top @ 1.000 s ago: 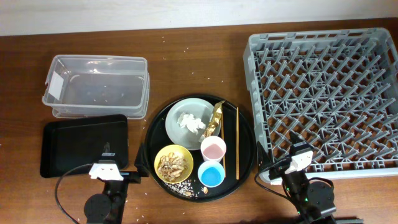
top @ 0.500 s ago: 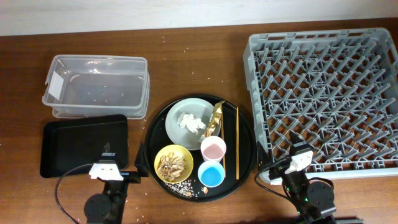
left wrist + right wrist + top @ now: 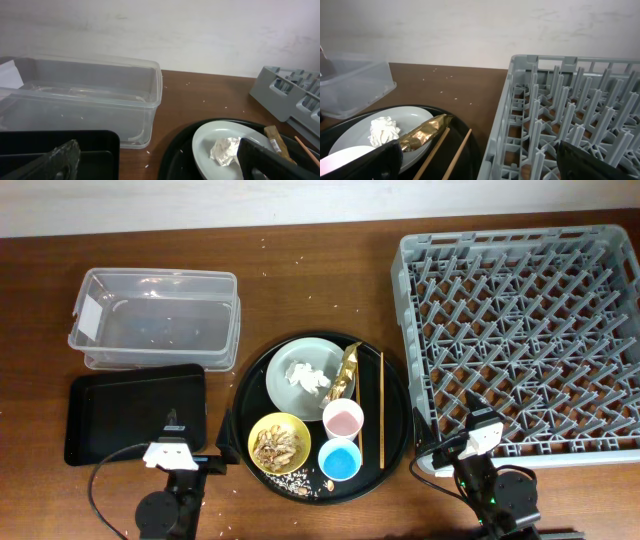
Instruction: Sort waste into correct bins and load items into the dishwasher rack
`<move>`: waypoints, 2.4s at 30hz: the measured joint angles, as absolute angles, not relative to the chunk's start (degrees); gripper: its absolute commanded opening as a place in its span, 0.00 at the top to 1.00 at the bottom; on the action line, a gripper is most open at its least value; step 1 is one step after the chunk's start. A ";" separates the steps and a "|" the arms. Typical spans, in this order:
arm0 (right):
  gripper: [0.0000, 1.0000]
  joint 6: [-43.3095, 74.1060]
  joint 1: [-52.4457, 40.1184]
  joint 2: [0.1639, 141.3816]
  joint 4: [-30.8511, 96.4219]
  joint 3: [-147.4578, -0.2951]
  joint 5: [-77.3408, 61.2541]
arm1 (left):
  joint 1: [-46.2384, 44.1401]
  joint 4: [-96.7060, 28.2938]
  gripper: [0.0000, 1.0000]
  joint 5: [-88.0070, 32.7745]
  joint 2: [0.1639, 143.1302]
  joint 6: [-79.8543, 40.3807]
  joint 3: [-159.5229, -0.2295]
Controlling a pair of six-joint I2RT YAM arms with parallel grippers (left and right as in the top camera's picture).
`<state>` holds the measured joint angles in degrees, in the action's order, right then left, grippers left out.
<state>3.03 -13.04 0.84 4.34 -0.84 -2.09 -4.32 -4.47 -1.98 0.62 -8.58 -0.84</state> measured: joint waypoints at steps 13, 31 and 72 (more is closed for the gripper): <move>0.01 3.03 -13.04 0.84 4.34 -0.84 -2.09 | -4.32 -4.47 0.01 -1.98 0.62 -8.58 -0.84; 0.01 3.03 -13.04 0.84 4.34 -0.84 -2.09 | -4.32 -4.47 0.01 -1.98 0.62 -8.58 -0.84; 0.01 13.56 -13.04 37.23 65.73 -68.20 -11.86 | -4.05 -55.37 0.06 -23.99 48.95 -9.45 -64.20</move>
<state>13.56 -13.04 37.23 65.73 -68.20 -11.86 -4.05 -55.37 -23.99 48.95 -9.45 -64.20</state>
